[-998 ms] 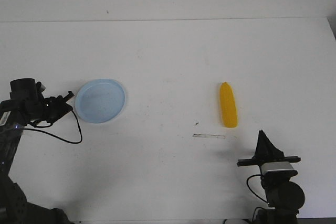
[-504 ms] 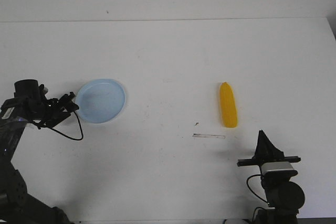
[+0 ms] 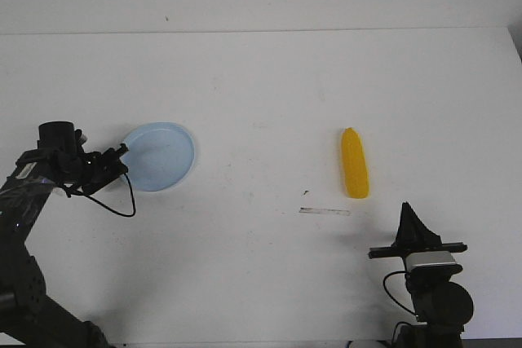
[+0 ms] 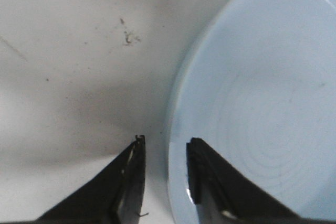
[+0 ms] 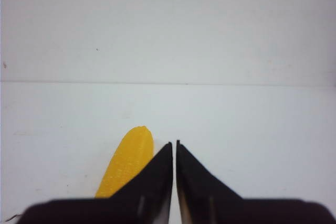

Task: Place corn on plate with both arms
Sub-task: 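Lower the left gripper and grip the rim of the blue plate, then slide the blue plate with the left gripper toward the yellow corn, then release the plate and return the left arm to rest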

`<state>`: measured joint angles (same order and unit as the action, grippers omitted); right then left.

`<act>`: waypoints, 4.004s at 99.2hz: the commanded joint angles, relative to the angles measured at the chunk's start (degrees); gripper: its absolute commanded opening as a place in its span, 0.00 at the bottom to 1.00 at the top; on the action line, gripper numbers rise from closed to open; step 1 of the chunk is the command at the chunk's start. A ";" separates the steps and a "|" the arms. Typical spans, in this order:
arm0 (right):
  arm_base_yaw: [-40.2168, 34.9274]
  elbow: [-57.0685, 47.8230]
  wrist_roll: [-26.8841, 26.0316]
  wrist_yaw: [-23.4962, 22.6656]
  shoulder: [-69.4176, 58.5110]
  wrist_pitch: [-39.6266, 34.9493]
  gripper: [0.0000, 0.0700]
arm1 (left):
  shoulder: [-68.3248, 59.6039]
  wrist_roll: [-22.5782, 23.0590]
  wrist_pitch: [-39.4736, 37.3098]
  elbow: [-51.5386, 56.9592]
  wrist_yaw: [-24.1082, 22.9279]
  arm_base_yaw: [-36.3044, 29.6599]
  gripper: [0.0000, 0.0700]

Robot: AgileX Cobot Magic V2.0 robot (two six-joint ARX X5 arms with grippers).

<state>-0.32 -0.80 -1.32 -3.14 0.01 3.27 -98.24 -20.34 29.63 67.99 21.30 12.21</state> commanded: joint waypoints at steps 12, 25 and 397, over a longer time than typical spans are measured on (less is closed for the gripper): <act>-0.04 0.07 -0.13 0.11 -0.09 0.63 0.01 | -1.07 0.11 0.02 0.94 -0.50 0.09 0.15; -0.04 0.07 -0.13 0.11 -0.09 0.63 0.01 | -1.09 0.15 0.04 0.94 -0.50 0.00 0.15; -0.04 0.07 -0.13 0.11 -0.09 0.61 0.01 | 87.86 24.61 -24.98 -42.25 -20.94 -15.21 0.00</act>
<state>-0.32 -0.80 -1.32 -3.07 0.01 3.27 -11.44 4.01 5.15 25.45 2.17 -3.11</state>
